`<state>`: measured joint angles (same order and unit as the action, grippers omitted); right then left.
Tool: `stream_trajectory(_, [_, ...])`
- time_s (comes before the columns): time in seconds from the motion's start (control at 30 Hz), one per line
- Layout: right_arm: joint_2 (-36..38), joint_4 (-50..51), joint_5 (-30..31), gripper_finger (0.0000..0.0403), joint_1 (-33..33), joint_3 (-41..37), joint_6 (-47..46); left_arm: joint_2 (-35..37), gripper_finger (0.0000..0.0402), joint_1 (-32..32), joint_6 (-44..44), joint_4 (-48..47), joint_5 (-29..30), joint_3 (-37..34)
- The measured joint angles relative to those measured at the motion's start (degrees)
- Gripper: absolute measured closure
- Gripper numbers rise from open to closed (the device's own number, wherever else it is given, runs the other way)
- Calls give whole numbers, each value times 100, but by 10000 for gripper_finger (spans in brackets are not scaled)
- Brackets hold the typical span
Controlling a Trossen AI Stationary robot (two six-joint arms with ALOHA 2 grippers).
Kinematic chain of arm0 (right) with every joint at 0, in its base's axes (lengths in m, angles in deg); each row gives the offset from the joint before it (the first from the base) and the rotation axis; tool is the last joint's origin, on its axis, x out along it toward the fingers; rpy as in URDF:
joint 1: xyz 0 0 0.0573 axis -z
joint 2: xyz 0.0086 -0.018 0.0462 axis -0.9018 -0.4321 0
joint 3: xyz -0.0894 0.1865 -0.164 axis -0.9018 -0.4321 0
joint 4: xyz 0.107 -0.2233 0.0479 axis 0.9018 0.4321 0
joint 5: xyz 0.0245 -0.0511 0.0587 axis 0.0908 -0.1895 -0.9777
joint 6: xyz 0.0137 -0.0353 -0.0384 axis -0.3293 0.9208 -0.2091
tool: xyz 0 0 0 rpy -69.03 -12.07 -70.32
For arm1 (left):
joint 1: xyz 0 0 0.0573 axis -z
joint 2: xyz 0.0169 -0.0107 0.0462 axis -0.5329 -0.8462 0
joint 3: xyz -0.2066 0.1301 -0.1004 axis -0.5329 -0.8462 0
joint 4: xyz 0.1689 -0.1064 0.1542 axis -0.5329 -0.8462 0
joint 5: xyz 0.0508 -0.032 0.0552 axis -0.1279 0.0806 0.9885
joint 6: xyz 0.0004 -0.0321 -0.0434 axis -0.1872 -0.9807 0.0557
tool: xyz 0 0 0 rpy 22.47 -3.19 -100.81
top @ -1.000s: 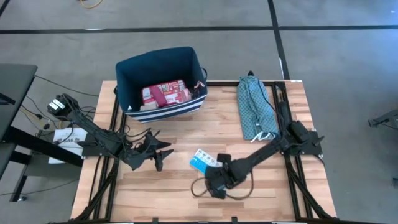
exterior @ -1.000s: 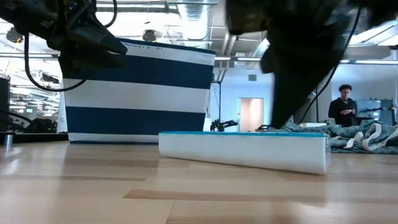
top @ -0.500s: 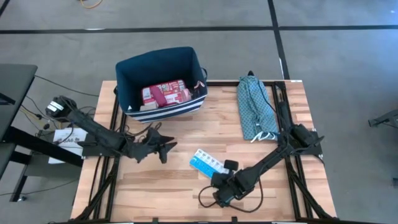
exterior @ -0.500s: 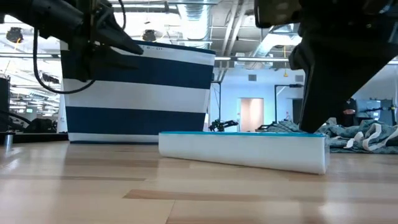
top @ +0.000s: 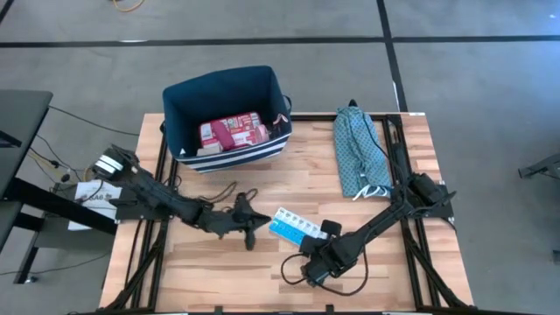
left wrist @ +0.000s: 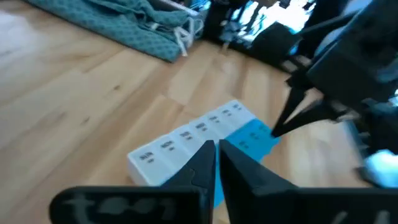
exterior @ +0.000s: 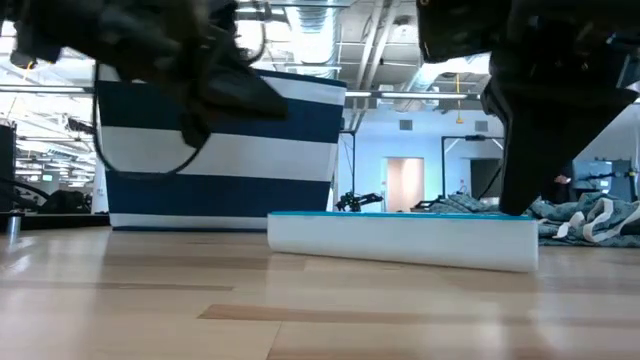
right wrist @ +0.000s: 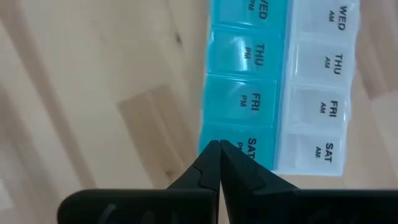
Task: Pick & place medical supplies in basket/bin
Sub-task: Put the white pill organizer into the blue bin
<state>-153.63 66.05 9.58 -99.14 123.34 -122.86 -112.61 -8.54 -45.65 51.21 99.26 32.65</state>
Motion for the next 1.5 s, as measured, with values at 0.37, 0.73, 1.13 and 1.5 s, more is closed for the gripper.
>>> stream_trajectory(0.37, [-22, 1471, -17, 403, -29, -18, -906, -841, 401, -405, -44, -2657, 559, 1933])
stream_trajectory(0.73, [-37, 1239, 270, 403, -509, 33, -1197, -1208, 402, -952, -335, -2972, 291, 2108])
stream_trajectory(1.13, [-37, 1241, 1432, 403, -892, 503, -1354, -1422, 401, -1314, 22, -1865, -337, 2114])
stream_trajectory(1.5, [-35, -203, 1886, 403, -1133, 344, -1630, -2146, 401, -1626, 281, -489, -791, 2122])
